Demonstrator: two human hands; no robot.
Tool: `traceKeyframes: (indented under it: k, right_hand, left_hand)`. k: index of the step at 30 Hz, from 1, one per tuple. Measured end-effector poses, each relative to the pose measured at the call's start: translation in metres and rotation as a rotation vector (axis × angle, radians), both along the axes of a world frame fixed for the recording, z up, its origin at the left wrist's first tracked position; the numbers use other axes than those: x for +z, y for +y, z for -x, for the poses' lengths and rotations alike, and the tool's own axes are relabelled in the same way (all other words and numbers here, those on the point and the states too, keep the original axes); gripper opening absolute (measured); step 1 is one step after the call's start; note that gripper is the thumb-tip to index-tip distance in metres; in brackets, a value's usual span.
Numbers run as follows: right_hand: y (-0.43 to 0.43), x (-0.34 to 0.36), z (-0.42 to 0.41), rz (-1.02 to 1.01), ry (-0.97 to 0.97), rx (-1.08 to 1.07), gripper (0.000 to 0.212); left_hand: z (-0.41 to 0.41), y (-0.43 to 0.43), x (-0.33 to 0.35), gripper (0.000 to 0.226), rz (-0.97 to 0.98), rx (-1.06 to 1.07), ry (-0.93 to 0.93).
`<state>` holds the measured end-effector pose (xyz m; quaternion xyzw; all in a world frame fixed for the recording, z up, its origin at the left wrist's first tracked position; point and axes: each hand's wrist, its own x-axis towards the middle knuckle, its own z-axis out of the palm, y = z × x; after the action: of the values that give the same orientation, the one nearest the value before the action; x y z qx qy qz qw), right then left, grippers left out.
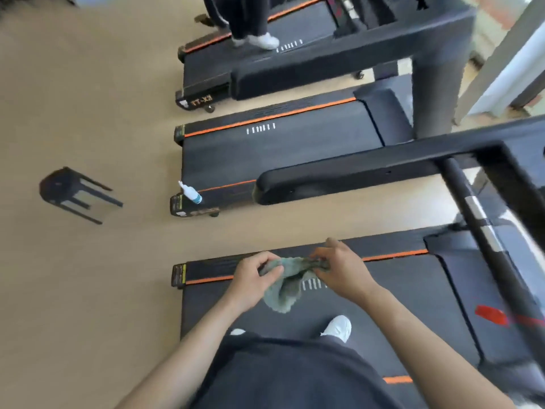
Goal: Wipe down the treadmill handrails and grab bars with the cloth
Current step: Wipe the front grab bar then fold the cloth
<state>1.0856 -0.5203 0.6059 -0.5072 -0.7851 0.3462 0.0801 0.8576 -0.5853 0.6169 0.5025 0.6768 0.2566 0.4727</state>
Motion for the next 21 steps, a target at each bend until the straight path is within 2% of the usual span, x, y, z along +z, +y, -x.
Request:
traceKeyframes:
  k: [4,7,13,19,21]
  right_hand:
    - [-0.005,0.008,0.102,0.088,-0.052,0.198,0.01]
    - [-0.017,0.015,0.182,0.204,-0.052,0.315,0.013]
    - [-0.052,0.022,0.331,0.324,0.024,0.366,0.021]
    - [-0.083,0.008,0.463,0.312,0.036,0.516,0.017]
    - [-0.09,0.003,0.508,0.316,0.034,0.574,0.018]
  left_hand:
    - [0.084,-0.047,-0.011,0.008,-0.034,0.193,0.046]
    - [0.149,-0.084,-0.017,0.01,-0.086,0.349,0.022]
    - [0.267,-0.147,-0.03,0.007,-0.147,0.632,-0.016]
    - [0.373,-0.199,-0.029,0.028,-0.137,0.883,0.024]
    - [0.408,-0.215,-0.03,0.027,-0.122,0.957,0.062]
